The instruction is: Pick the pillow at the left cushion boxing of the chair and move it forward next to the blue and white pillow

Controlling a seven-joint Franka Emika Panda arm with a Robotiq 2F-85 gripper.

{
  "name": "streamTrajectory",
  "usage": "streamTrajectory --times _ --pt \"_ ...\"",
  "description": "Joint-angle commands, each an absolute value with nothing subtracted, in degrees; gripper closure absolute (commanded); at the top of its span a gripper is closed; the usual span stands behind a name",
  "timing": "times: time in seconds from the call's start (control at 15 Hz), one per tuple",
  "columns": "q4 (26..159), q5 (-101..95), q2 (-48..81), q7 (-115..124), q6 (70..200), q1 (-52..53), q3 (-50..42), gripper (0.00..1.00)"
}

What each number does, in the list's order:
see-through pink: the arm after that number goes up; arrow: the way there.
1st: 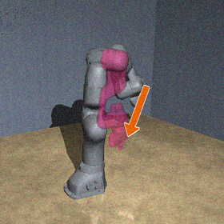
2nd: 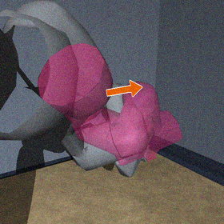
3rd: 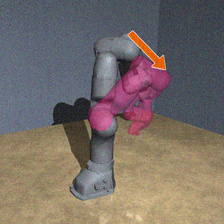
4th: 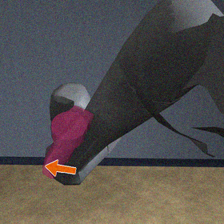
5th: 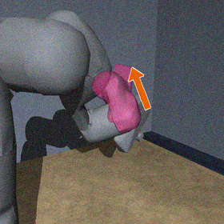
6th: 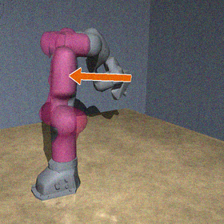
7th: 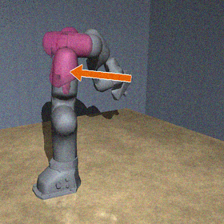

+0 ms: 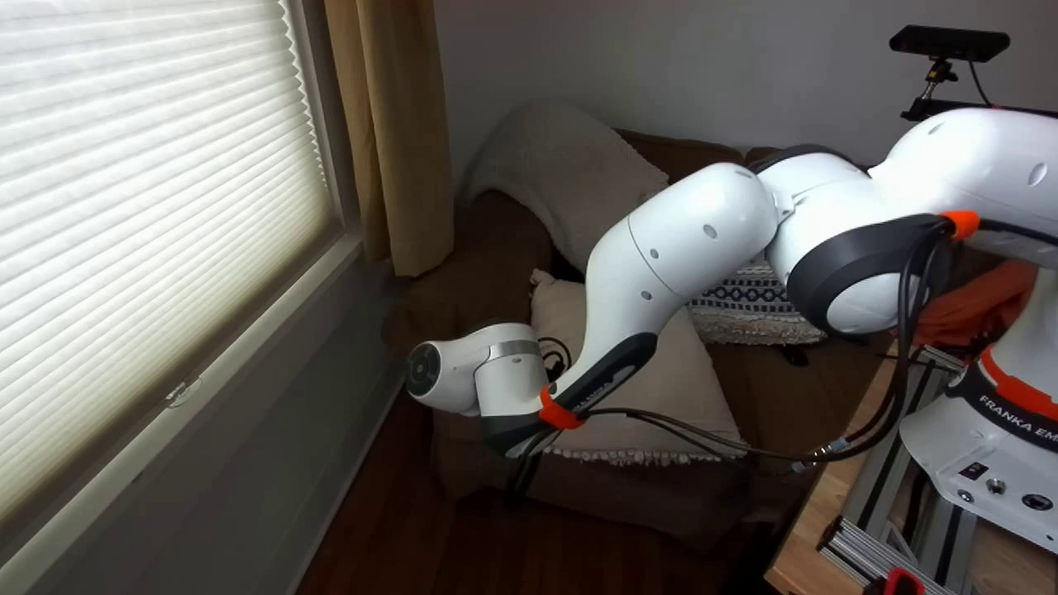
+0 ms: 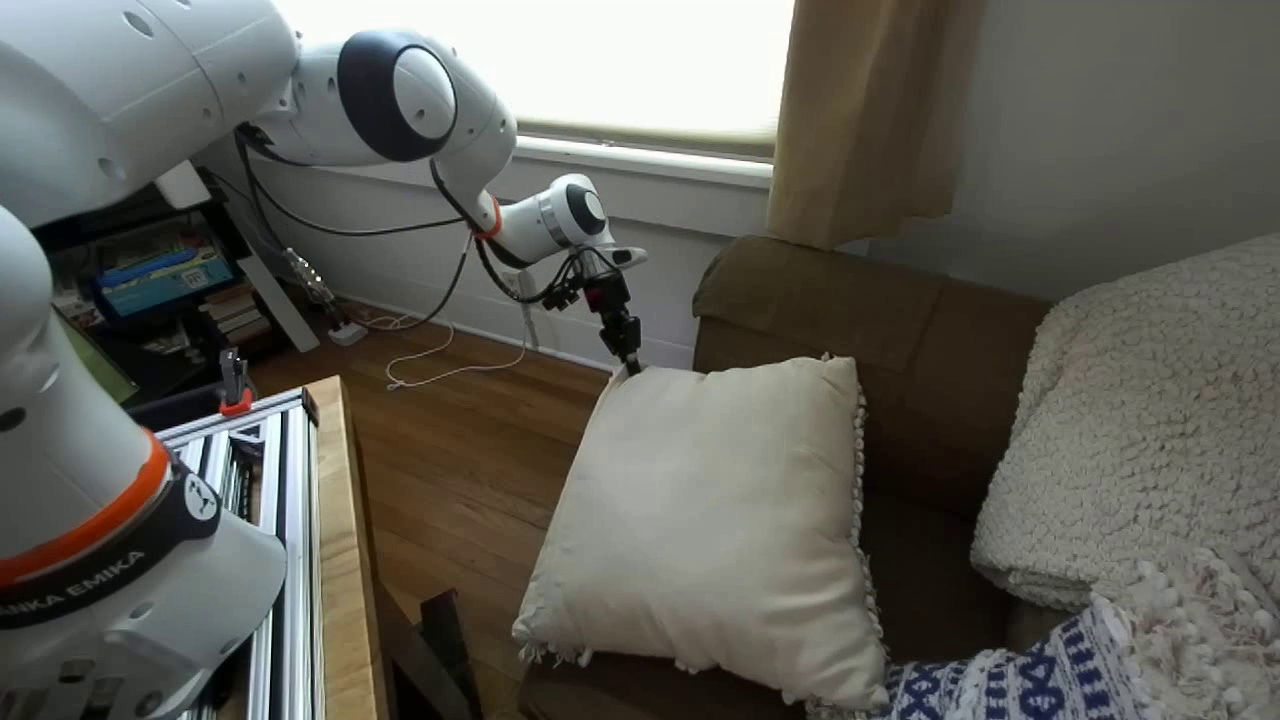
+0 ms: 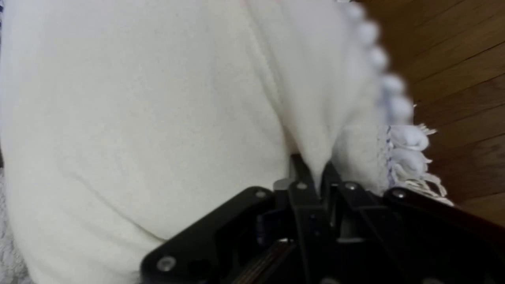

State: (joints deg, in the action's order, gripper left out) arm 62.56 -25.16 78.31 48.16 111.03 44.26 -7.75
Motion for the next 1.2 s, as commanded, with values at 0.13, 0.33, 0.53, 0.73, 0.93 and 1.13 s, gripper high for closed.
streamTrajectory --times 0.13,0.33,0.53,0.73,0.93,1.13 --pt "80.9 -27.0 61.9 44.4 114.2 42.4 -7.7 0.98" --pt "88.4 -27.9 55.5 43.8 118.7 41.3 -7.9 0.98" --pt "95.8 -29.9 49.9 46.0 125.0 40.5 -8.9 0.98" --pt "103.7 -32.9 44.3 50.9 133.0 40.8 -11.4 0.98" --pt "111.8 -37.5 38.4 58.6 139.2 41.9 -14.9 0.98" --pt "119.9 -46.3 31.7 71.2 144.3 43.9 -19.3 0.98"
